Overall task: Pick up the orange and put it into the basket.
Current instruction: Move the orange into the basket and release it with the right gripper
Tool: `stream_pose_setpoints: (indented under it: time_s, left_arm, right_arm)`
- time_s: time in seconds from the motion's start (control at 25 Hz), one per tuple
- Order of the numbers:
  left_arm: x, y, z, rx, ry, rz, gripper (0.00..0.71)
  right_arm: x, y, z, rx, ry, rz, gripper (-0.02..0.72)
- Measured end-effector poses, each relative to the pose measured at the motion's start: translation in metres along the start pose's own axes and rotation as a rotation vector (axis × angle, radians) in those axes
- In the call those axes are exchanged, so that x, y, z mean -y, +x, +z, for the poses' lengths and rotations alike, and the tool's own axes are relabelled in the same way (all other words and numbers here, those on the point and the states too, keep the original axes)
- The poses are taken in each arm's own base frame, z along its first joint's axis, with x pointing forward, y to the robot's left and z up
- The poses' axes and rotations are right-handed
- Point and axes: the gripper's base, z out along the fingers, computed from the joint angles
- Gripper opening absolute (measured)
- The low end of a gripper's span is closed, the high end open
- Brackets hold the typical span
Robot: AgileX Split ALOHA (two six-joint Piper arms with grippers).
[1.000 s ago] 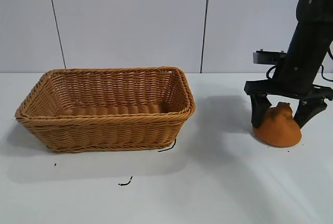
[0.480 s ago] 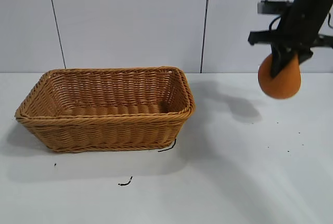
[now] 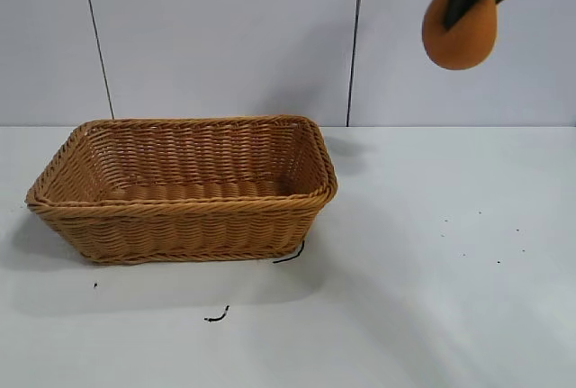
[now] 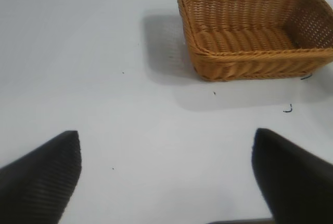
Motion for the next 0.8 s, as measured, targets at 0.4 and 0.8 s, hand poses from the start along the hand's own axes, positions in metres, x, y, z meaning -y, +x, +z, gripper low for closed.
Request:
stream_pose_setpoints:
  time_s: [0.4, 0.8]
  left_arm:
    - [0.0, 0.0, 0.0, 0.0, 0.0, 0.0, 0.639]
    - [0.0, 0.0, 0.0, 0.0, 0.0, 0.0, 0.639]
  right_arm:
    - [-0.111, 0.026, 0.097, -0.036, -0.108, -0.188, 0.088]
    - [-0.111, 0.051, 0.167, -0.136, -0.089, -0.157, 0.179]
